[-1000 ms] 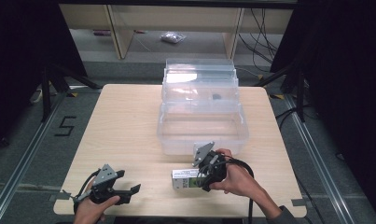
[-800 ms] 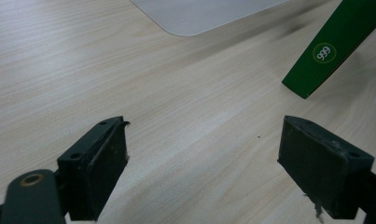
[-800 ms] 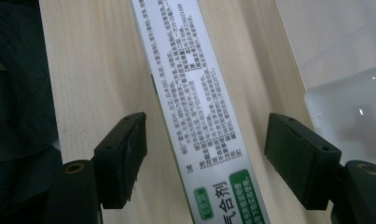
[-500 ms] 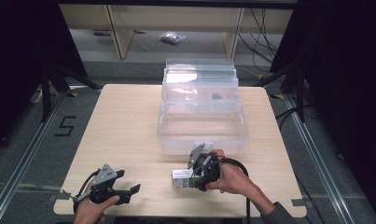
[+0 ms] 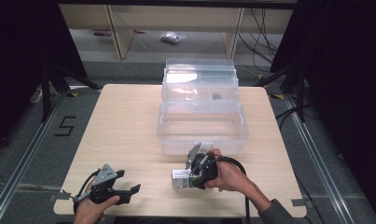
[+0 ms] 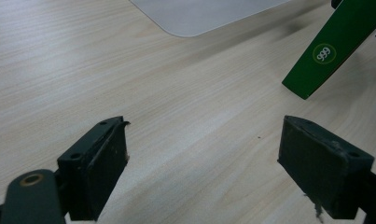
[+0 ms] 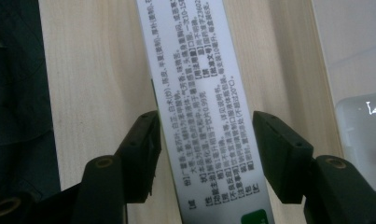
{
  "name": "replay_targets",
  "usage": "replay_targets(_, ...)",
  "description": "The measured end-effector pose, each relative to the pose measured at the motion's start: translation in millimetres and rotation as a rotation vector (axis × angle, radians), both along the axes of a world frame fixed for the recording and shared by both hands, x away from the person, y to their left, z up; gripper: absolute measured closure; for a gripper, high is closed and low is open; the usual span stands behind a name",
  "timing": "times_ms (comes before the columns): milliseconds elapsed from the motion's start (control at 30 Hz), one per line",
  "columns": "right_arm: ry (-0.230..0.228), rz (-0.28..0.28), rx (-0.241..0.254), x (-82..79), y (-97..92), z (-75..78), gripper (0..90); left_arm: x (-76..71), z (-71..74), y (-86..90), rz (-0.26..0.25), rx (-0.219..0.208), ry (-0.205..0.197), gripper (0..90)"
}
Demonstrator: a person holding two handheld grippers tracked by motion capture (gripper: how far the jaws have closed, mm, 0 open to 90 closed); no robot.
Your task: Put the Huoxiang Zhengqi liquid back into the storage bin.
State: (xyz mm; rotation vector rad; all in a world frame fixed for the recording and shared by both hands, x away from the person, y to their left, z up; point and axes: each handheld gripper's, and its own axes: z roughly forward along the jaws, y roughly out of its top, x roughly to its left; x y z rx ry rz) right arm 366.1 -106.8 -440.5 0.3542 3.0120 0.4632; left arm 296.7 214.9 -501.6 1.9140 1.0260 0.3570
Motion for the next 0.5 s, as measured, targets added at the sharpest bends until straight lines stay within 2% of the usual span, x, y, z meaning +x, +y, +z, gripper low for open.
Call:
replay_targets(33,-0.019,0.055,0.005,3.9,0.5,-1.7,46.3,0.1,-0.1,0.0,0.000,0.000,0.000,14.9)
replay_targets(67,-0.001,0.012,-0.019,1.1,1.2,-1.3,47.8,0.0,0.0,0.0,0.000,0.000,0.000,14.9)
replay_targets(133,0.006,0.011,-0.021,1.2,1.5,-1.4,48.6,0.2,-0.1,0.1,-0.002,-0.002,0.001,14.9)
replay_targets(167,0.007,0.045,-0.018,3.7,2.3,-2.2,50.3,0.4,-0.4,-0.2,-0.003,-0.006,0.000,14.9)
replay_targets(233,0.009,0.054,-0.016,4.9,2.5,-2.5,51.1,0.3,-0.4,-0.3,-0.003,-0.005,0.001,14.9)
replay_targets(267,0.016,0.073,-0.040,6.6,2.6,-2.7,54.3,0.3,-0.3,-0.2,-0.003,-0.005,0.001,14.9)
replay_targets(367,0.035,0.048,-0.043,3.8,4.4,-2.2,57.7,0.0,-0.1,-0.2,0.002,-0.004,0.001,14.9)
replay_targets(400,0.013,0.100,-0.064,8.0,3.3,-2.3,59.2,0.0,-0.1,-0.2,0.002,-0.004,0.001,14.9)
replay_targets(500,0.021,0.097,-0.076,7.4,5.0,-0.8,61.5,0.0,-0.1,0.0,0.000,-0.002,0.001,14.9)
